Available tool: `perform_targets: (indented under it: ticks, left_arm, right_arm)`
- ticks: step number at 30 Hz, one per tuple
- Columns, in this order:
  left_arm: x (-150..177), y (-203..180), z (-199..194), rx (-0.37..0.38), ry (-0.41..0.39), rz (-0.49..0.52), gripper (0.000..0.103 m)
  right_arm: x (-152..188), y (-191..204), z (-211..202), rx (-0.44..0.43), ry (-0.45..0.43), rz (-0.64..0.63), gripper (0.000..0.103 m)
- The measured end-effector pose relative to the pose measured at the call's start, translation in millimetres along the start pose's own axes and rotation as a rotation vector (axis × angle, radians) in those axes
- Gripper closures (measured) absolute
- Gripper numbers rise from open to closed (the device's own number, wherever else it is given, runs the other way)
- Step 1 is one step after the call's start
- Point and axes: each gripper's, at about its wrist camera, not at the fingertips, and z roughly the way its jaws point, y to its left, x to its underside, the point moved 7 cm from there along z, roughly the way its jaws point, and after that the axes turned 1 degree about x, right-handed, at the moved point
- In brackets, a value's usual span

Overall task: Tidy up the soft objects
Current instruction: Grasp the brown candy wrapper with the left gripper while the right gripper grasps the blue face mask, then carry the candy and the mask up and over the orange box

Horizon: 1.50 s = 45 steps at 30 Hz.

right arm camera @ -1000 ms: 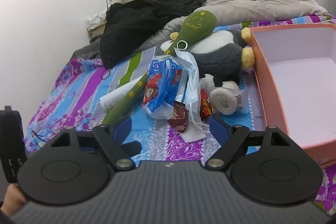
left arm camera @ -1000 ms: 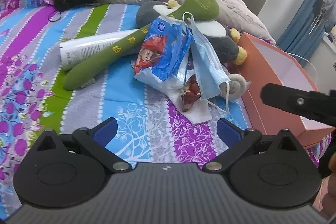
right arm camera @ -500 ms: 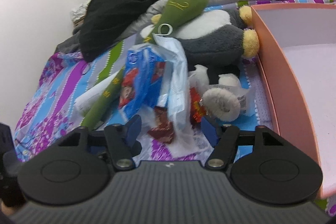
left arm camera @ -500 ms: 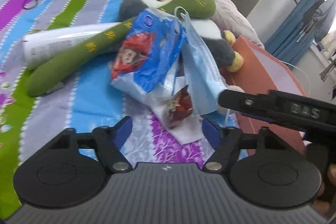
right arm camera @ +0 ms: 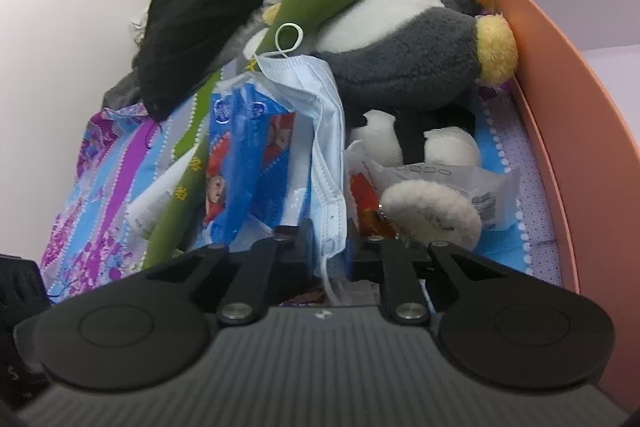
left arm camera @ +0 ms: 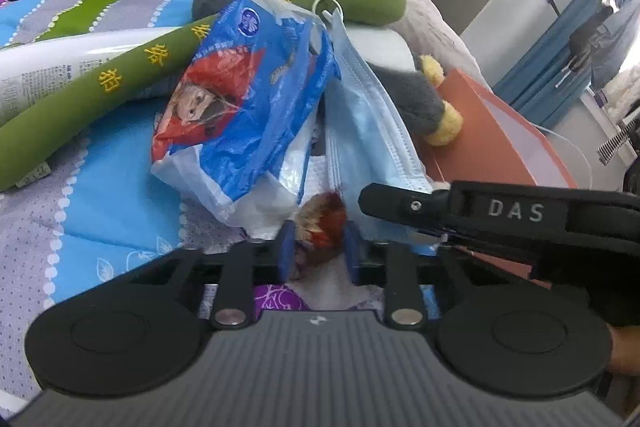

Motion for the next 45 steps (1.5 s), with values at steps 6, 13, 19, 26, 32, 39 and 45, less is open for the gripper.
perform_targets:
  ticks: [6,13,19,26,32,39,45]
  left_arm:
    - [-2.6,-2.9,-20.0,-0.010,-0.030,0.000,0.097]
    - [8.9,-7.8,-57.7,-0.007,-0.050,-0.024,0.099]
    - [27.8,-9.1,-75.5,-0.002,-0.033,-0.034,0.099]
    - [26.2,-14.5,-57.4,-0.063,-0.016,0.066,0.068]
    - [20.0,-15.0,-23.2,-0.112,0.007,0.133,0.049]
    - [8.8,-15.0,10.6,-0.171,0.008,0.176,0.049]
    - [5.2,-13.6,9.0,-0.172,0.007,0.147,0.068]
  right_arm:
    - [3.5,10.9,-21.4,-0.006,-0.035,-0.036,0.092]
    - [20.0,16.0,-53.3,-0.001,-0.049,-0.043,0.094]
    - [44.2,10.7,-75.0,0.048,-0.049,-0.063,0.094]
    - [70.5,-4.2,-87.2,0.108,-0.040,-0.071,0.094]
    - [74.6,-16.8,-93.0,0.109,-0.050,-0.066,0.094]
    - [76.2,-29.4,-89.0,0.089,-0.047,-0.054,0.094]
    - [75.4,-25.6,-84.6,0.054,-0.023,-0.057,0.094]
